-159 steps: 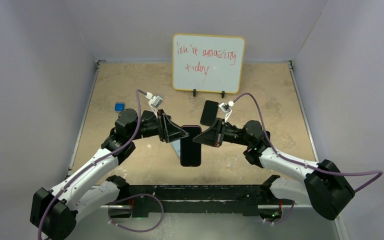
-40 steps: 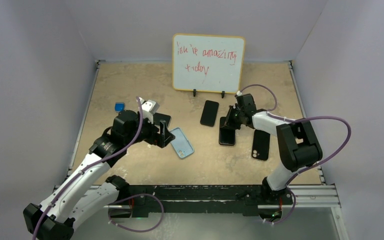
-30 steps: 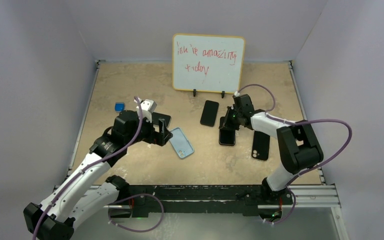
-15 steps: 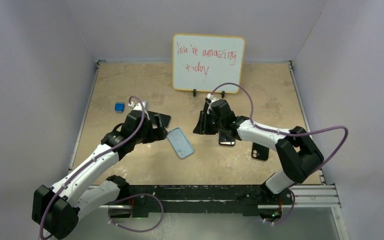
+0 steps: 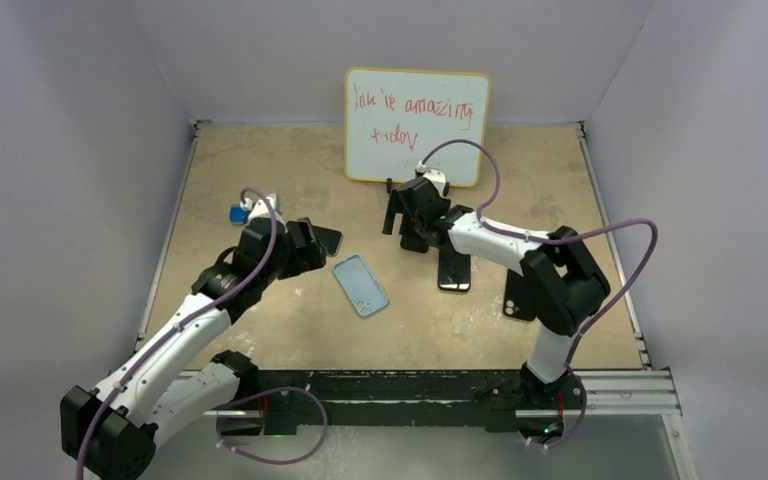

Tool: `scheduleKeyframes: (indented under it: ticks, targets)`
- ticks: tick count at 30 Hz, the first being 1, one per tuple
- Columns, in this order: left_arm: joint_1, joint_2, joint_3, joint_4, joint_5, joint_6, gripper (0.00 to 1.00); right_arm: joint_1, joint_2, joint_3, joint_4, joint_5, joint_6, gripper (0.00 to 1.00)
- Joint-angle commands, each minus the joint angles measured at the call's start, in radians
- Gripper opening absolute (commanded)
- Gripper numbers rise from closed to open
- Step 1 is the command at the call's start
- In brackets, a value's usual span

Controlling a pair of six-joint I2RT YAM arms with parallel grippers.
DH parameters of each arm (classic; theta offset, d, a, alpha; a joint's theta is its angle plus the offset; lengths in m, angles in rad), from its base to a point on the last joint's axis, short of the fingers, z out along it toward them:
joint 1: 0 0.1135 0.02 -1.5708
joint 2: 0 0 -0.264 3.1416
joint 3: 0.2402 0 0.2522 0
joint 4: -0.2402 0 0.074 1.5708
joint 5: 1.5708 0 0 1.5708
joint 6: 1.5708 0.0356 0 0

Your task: Put the phone into the phone case

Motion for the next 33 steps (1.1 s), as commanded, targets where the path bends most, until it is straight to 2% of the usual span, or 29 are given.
scheduleKeyframes:
  ticks: [1,7,22,27,33]
  targets:
    - [0.004,-0.023,0.031,-0.026,0.006,0.059,1.0,-0.001,0.08,0.098,-0.083,0.197,0.04,0.99]
    - [0.004,-0.056,0.011,-0.039,0.019,0.089,1.0,-0.003,0.17,0.191,-0.145,0.315,0.073,0.99]
    - [0.004,-0.055,-0.015,-0.012,0.094,0.103,0.97,-0.004,0.289,0.209,-0.156,0.236,0.082,0.98]
    - [0.004,-0.043,-0.04,0.04,0.129,0.094,0.96,-0.002,0.286,0.181,-0.158,0.216,0.039,0.9]
    - [0.004,0.044,-0.035,0.081,0.183,0.087,0.91,0.009,0.177,0.024,-0.049,0.118,-0.018,0.65]
